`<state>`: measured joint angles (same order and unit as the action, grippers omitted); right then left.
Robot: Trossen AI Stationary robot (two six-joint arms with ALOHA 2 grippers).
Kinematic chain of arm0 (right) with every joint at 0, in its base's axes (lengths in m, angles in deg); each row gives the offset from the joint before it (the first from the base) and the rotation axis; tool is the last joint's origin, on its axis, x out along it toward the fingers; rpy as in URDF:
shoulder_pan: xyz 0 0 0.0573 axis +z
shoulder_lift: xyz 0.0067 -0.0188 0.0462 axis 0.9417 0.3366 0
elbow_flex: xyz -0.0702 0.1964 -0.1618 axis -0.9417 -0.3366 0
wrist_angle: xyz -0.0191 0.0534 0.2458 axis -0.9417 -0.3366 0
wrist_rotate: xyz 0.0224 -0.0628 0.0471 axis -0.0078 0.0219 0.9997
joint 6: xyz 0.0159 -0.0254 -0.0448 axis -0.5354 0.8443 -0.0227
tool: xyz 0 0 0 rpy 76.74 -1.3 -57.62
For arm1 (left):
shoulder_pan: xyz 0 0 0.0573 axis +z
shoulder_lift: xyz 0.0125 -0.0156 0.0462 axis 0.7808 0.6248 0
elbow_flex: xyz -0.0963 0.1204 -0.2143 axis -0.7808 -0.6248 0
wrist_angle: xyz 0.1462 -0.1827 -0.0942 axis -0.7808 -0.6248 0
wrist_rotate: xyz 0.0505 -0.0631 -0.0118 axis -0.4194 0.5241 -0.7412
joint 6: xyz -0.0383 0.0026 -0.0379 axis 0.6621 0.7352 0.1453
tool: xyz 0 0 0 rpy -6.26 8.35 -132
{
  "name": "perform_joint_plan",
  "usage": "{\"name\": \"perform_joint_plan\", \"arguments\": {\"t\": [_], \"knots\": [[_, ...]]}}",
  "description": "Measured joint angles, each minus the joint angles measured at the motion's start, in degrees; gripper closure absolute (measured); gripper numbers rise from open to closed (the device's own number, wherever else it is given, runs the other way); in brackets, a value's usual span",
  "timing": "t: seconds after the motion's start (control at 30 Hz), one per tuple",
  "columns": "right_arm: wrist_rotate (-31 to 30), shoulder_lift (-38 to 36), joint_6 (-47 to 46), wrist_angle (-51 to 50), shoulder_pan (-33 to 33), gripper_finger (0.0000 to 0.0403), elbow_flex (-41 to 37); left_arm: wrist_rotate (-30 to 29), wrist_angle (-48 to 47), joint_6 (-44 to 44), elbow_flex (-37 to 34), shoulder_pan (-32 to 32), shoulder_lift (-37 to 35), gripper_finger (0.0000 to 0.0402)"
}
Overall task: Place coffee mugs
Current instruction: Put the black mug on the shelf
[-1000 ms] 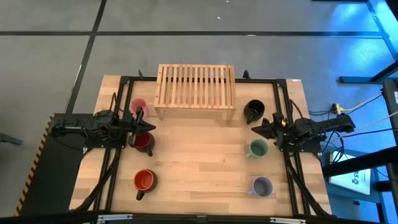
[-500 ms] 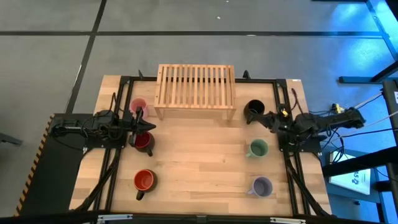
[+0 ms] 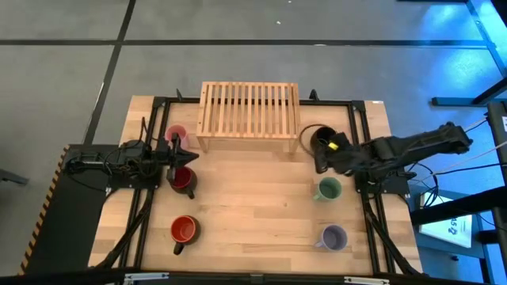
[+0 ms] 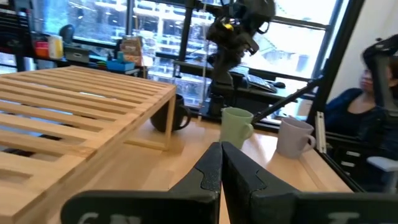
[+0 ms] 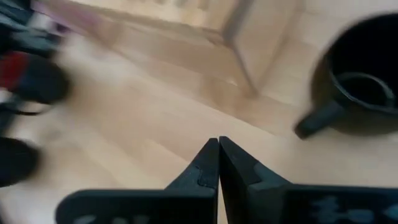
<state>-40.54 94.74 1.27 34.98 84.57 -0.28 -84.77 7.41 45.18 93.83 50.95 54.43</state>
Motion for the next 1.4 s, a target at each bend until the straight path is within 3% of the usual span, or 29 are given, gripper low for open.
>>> {"name": "perform_joint_plan", "arguments": {"t": [0.23,0.37,0.63,0.87,1.4], "knots": [[0.6,9.6,-15.1,-5.9,-2.2,0.0399,0.5,-1.2,0.0,0.0,0.0,0.0,0.0,0.0401],[2.2,13.1,-23.3,-9.3,-5.3,0.0365,0.5,-1.2,0.0,0.0,0.0,0.0,0.0,0.0401],[4.9,17.0,-23.0,-7.7,-10.8,0.0253,0.5,-2.6,0.0,0.0,0.0,0.0,0.0,0.0401],[0.4,18.2,-23.4,-8.0,-12.6,0.0194,0.5,-2.6,0.0,0.0,0.0,0.0,0.0,0.0401],[-3.1,28.0,-29.3,-7.1,-13.9,0.0216,0.4,-2.6,0.0,0.1,0.0,0.0,0.0,0.0401]]}}
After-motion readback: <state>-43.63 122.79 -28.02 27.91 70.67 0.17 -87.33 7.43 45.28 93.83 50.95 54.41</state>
